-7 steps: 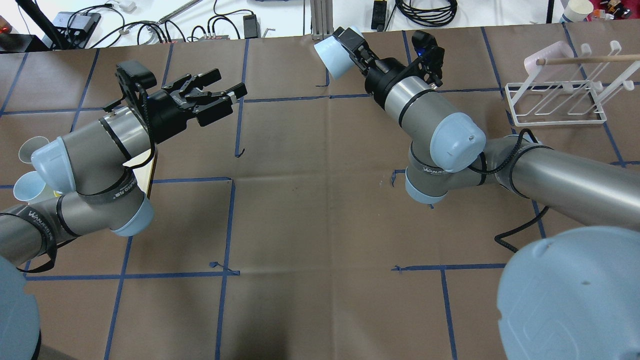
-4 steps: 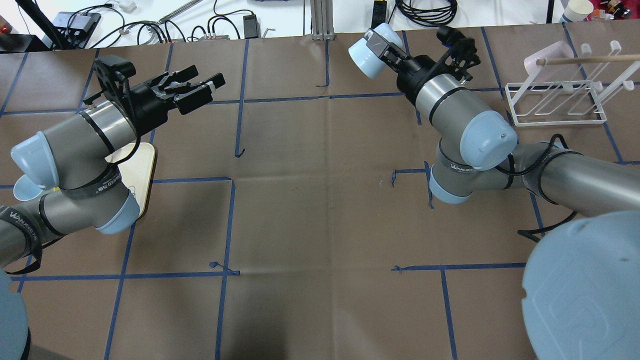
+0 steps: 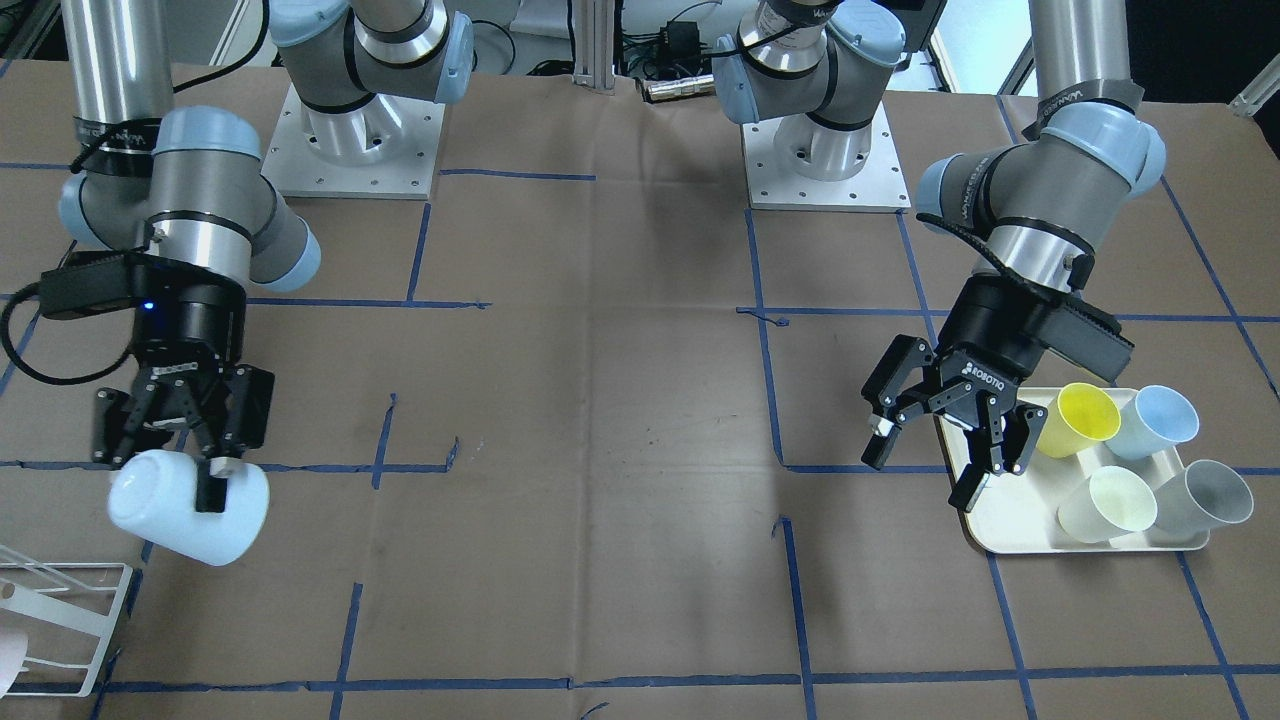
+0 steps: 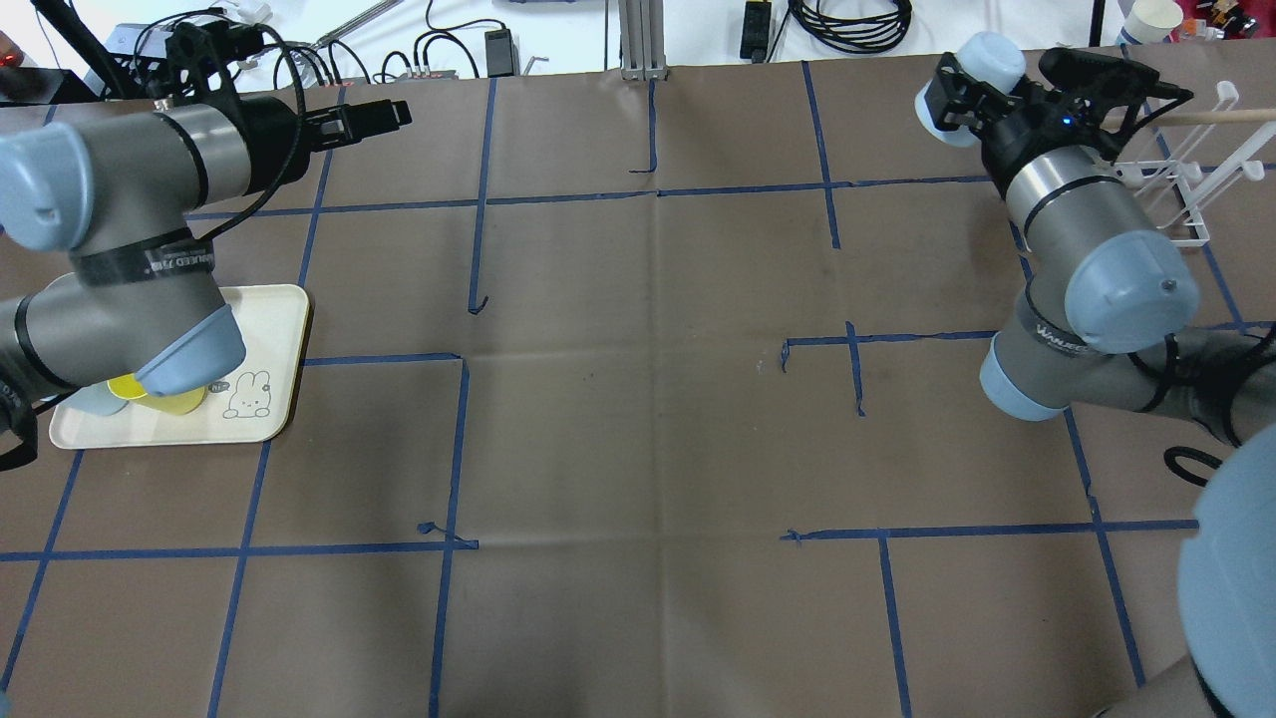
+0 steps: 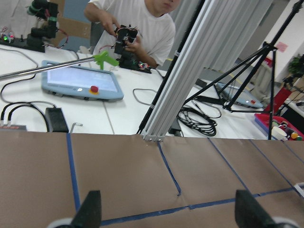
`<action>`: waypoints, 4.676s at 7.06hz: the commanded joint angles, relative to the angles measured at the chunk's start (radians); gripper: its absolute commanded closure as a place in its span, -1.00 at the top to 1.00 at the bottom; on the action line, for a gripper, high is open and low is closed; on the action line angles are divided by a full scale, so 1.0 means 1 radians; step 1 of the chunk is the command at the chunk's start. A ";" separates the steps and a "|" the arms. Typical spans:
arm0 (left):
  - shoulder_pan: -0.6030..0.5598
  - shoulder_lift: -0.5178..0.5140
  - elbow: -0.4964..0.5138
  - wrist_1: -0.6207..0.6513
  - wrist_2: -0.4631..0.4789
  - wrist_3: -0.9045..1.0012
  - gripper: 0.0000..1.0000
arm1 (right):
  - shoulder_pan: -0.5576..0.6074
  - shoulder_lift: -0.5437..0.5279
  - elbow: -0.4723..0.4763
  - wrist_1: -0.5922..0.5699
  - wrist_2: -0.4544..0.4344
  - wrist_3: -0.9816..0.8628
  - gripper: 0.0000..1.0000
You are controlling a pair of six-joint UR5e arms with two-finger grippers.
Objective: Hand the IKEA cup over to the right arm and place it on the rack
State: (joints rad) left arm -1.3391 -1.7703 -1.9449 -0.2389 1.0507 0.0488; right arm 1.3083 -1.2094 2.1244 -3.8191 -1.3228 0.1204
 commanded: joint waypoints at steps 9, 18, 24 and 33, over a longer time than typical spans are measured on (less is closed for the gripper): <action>-0.183 0.119 0.412 -1.298 0.524 -0.139 0.96 | -0.497 0.135 -0.145 -0.061 0.463 -0.433 -0.44; -0.187 0.150 0.385 -1.303 0.519 -0.132 0.97 | -0.503 0.385 -0.529 0.077 0.654 -0.444 -0.44; -0.187 0.161 0.351 -1.287 0.514 -0.099 0.97 | -0.551 0.439 -0.561 0.142 0.706 -0.441 -0.45; -0.187 0.161 0.357 -1.286 0.514 -0.099 0.98 | -0.528 0.495 -0.627 0.145 0.705 -0.444 -0.45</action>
State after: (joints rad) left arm -1.5263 -1.6091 -1.5895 -1.5248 1.5647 -0.0505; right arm 0.7744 -0.7186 1.4979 -3.6738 -0.6180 -0.3237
